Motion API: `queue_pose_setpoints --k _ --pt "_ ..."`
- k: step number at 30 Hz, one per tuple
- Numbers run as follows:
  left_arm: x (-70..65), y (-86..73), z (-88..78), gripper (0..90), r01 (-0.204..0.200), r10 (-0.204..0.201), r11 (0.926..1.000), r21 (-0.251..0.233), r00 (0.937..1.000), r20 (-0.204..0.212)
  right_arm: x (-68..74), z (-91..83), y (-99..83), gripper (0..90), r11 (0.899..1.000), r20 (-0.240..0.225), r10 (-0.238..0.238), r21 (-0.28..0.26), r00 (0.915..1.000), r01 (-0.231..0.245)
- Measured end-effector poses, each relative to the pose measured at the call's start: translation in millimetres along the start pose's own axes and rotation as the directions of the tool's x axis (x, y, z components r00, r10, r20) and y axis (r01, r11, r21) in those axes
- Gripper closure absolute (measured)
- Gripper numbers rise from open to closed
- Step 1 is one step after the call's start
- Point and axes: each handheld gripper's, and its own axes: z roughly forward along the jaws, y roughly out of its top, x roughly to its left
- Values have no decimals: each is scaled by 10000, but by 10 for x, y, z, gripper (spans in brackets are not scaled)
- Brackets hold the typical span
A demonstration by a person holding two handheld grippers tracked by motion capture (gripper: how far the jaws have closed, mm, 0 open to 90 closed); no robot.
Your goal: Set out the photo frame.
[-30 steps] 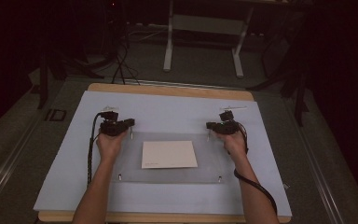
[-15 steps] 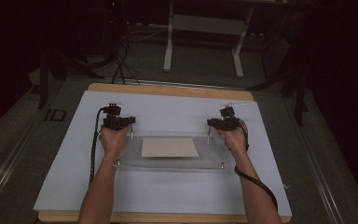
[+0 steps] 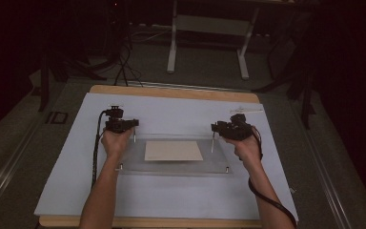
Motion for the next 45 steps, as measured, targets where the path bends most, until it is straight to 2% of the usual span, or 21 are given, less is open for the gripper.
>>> queue_pose_setpoints --k 7,12,15,17,25,26,29,35,37,43,45 --pt "2 2 5 832 83 -83 10000 6 10000 22 281 -176 -54 603 9978 -683 -665 -14 9954 666" --pt "14 2 9 829 221 -220 9998 -2 9997 90 446 -271 -106 588 9941 -1113 -1081 -7 9879 1087" --pt "13 2 10 828 252 -252 9997 2 9996 85 517 -320 -137 579 9919 -1210 -1265 -67 9846 1266" --pt "10 2 11 827 274 -274 9996 0 9996 75 612 -410 -178 560 9884 -1390 -1516 -230 9786 1498" --pt "20 5 16 824 425 -425 9991 23 9990 140 759 -603 -254 582 9829 -1893 -1834 -506 9646 1769" --pt "19 5 17 824 438 -438 9990 17 9989 141 782 -624 -272 592 9837 -1886 -1790 -539 9656 1718" --pt "19 0 17 823 408 -408 9992 -2 9991 145 831 -668 -318 667 9856 -2178 -1663 -657 9617 1556" --pt "23 2 19 822 475 -475 9989 17 9987 169 1017 -773 -438 848 9777 -2184 -2084 -722 9533 1972" --pt "23 1 18 822 465 -466 9989 24 9988 164 1087 -792 -480 899 9726 -2199 -2316 -715 9476 2211" --pt "20 0 20 820 478 -478 9989 32 9987 153 1251 -775 -619 900 9638 -2590 -2668 -685 9283 2578" --pt "25 2 22 820 575 -575 9983 26 9982 181 1290 -774 -654 900 9604 -2871 -2782 -671 9166 2704"
